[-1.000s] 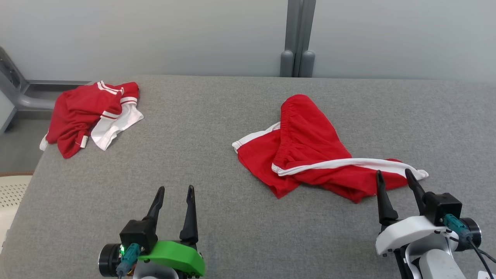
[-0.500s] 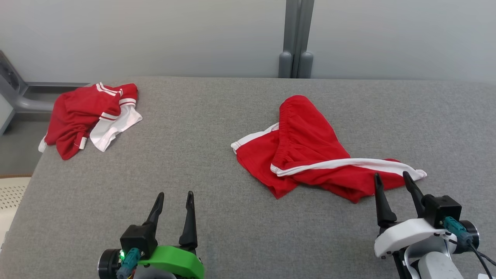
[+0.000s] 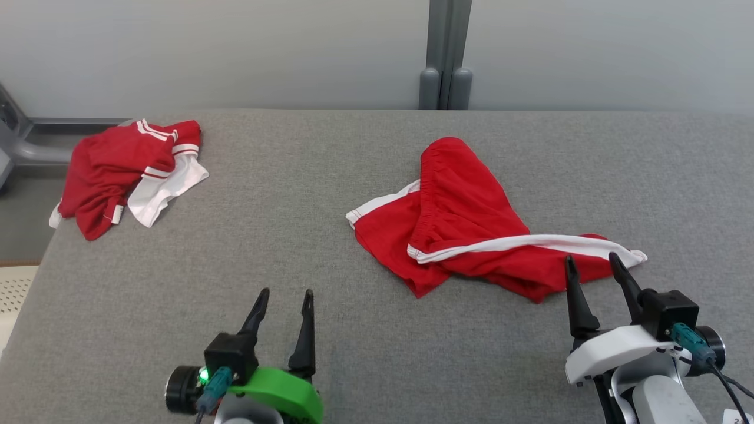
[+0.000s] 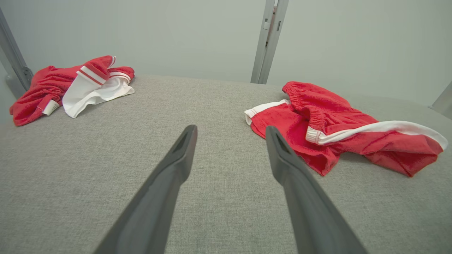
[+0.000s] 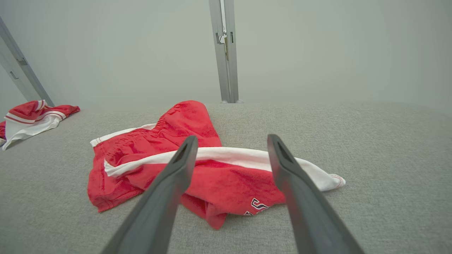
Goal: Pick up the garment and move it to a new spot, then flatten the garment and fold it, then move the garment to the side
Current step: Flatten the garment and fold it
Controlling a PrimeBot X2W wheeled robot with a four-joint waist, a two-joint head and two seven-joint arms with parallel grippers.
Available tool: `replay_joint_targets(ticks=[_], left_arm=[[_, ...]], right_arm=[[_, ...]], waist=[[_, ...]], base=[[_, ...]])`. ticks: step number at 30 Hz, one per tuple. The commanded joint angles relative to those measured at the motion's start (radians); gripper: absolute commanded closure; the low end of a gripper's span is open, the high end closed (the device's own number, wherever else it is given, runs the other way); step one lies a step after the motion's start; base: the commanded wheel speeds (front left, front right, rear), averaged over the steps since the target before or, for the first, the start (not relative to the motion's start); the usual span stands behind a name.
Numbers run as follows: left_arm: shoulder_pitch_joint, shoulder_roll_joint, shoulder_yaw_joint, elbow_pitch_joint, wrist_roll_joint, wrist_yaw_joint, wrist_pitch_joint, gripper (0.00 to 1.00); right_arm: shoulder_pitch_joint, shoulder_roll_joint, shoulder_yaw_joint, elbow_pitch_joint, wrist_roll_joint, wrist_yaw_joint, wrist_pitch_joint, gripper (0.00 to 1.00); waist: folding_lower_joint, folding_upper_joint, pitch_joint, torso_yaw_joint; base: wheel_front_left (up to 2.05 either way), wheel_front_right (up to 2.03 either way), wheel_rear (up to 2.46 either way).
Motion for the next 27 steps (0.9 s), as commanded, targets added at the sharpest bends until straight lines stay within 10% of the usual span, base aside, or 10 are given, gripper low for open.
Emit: replay_joint_targets(ticks=[1,10,27], left_arm=[[-0.048,0.003,-0.015,0.015,0.008,-0.014,0.005,0.00],[-0.275,0.004,-0.182,0.173,-0.005,-0.106,0.077,0.00],[-0.512,0.004,-0.252,0.507,-0.071,-0.130,0.028,0.00]], right_arm=[[-0.015,-0.003,0.003,-0.010,-0.006,-0.002,-0.003,0.00],[-0.062,-0.003,0.007,-0.030,-0.024,-0.002,0.001,0.00],[-0.128,-0.002,-0.003,-0.031,0.003,-0.002,-0.003,0.00]], waist=[[0.0000,0.0000,0.021,-0.017],[0.0000,0.0000,0.113,-0.098],[0.0000,0.0000,0.241,-0.249]], base=[[0.00,0.00,0.00],[0.00,0.00,0.00],[0.00,0.00,0.00]])
